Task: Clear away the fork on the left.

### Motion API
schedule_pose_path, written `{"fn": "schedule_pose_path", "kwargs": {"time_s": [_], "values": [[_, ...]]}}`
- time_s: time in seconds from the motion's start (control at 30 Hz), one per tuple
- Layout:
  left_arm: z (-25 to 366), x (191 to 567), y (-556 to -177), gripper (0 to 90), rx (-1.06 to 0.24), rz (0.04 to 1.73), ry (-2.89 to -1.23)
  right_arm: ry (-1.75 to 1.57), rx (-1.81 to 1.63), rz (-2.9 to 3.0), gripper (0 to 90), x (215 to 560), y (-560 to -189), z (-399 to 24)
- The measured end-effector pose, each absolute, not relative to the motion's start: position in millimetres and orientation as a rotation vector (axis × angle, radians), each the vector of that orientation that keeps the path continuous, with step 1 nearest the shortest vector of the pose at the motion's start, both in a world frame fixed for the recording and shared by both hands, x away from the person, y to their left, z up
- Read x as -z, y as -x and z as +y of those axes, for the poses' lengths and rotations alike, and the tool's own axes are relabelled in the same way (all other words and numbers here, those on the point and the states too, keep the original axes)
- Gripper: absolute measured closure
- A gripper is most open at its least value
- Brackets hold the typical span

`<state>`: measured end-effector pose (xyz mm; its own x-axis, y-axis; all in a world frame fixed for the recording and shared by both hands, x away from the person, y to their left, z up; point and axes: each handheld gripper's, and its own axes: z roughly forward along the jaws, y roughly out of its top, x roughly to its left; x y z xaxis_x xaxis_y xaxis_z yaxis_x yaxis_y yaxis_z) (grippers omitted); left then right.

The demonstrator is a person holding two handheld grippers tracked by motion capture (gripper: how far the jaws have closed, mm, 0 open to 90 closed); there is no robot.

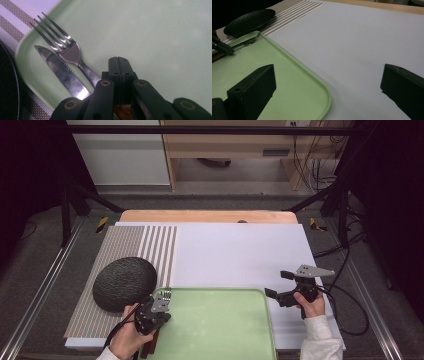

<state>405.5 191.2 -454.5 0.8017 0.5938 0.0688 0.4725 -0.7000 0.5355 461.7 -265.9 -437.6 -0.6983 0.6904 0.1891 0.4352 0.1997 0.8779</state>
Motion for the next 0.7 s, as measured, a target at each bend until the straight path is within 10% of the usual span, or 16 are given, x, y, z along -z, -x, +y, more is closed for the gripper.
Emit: {"fn": "schedule_pose_path", "kwargs": {"time_s": [0.7], "values": [[204.4,427.5,-411.5,32.8,-0.295,0.764,-2.335,-1.075,-1.501,2.228,0.6,437.9,-462.2,-266.1]]}}
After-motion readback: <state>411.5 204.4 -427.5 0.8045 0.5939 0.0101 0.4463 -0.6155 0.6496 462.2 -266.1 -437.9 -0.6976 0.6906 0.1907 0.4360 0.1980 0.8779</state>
